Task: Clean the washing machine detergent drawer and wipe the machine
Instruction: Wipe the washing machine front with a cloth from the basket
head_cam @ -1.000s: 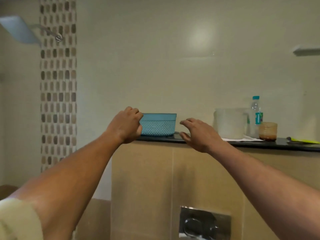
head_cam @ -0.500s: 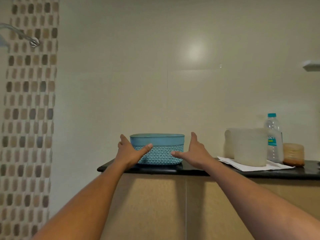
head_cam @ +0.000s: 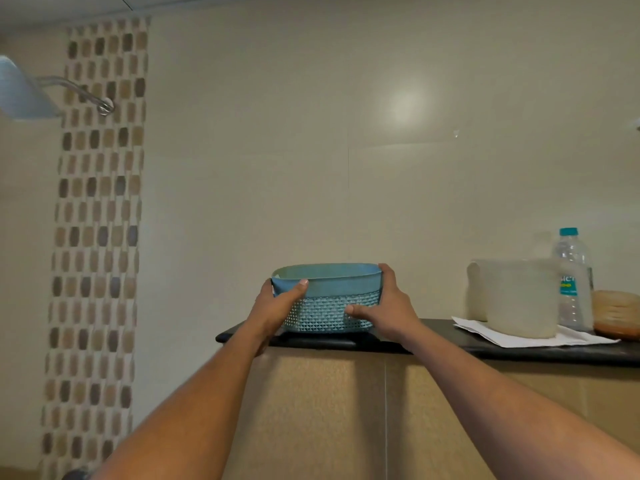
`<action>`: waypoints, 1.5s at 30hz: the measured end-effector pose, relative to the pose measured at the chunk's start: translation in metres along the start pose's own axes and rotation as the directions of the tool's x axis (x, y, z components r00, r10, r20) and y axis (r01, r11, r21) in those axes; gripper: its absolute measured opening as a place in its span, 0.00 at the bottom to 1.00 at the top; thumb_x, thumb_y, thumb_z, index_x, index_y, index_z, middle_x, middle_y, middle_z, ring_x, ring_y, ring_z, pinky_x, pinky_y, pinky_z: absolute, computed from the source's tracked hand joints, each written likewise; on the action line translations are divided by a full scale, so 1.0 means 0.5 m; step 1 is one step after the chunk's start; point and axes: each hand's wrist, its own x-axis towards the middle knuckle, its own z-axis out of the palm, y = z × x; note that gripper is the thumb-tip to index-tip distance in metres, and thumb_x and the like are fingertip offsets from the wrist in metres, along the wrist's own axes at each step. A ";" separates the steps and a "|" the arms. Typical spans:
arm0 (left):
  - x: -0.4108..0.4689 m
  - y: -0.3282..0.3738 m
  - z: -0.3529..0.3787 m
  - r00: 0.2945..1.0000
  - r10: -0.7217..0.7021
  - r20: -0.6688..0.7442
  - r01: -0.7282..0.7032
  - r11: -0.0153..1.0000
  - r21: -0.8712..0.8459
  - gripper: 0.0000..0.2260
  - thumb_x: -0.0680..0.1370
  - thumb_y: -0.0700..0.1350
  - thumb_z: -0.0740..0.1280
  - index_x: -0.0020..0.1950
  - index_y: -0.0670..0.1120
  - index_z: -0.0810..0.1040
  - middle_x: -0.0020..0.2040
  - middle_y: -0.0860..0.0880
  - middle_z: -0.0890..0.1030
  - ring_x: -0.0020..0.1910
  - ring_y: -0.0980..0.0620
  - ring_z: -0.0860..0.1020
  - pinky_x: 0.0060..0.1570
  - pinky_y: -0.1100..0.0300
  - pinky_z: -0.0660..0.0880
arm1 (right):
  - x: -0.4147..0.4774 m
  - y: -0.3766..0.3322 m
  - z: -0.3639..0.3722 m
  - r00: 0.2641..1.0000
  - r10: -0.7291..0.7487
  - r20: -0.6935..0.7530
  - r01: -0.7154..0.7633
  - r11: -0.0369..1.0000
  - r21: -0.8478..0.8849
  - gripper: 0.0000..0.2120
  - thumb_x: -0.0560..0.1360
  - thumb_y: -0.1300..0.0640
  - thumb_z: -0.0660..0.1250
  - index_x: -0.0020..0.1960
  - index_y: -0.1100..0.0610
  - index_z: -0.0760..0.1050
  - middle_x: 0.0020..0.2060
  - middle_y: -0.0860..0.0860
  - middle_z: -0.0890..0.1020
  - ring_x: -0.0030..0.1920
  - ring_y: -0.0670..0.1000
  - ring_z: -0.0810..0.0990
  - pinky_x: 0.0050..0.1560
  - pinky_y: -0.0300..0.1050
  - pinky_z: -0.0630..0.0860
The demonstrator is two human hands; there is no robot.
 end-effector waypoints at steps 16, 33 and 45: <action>-0.574 0.141 -0.082 0.906 -0.068 -0.417 0.120 0.988 0.100 0.38 0.64 0.69 0.74 0.67 0.49 0.74 0.60 0.48 0.82 0.56 0.48 0.82 0.60 0.47 0.79 | -0.424 -0.108 -0.026 0.962 -0.166 0.216 0.093 0.946 0.312 0.50 0.60 0.48 0.84 0.73 0.46 0.58 0.60 0.49 0.79 0.59 0.52 0.78 0.59 0.47 0.75; -1.492 0.210 -0.359 0.413 -0.223 -0.883 0.394 0.918 -0.048 0.24 0.65 0.57 0.71 0.58 0.48 0.74 0.57 0.43 0.81 0.57 0.42 0.80 0.58 0.43 0.78 | -1.119 -0.387 0.289 0.597 -0.402 0.694 0.000 0.865 0.501 0.47 0.56 0.51 0.85 0.67 0.49 0.62 0.55 0.48 0.82 0.55 0.49 0.81 0.57 0.43 0.77; -2.046 0.127 -0.667 0.026 -0.340 -0.940 0.490 0.824 -0.285 0.25 0.59 0.53 0.70 0.54 0.48 0.73 0.57 0.42 0.80 0.56 0.43 0.78 0.61 0.38 0.75 | -1.645 -0.622 0.612 0.270 -0.494 0.826 0.002 0.859 0.513 0.35 0.61 0.60 0.83 0.60 0.49 0.66 0.53 0.48 0.78 0.52 0.50 0.76 0.42 0.33 0.70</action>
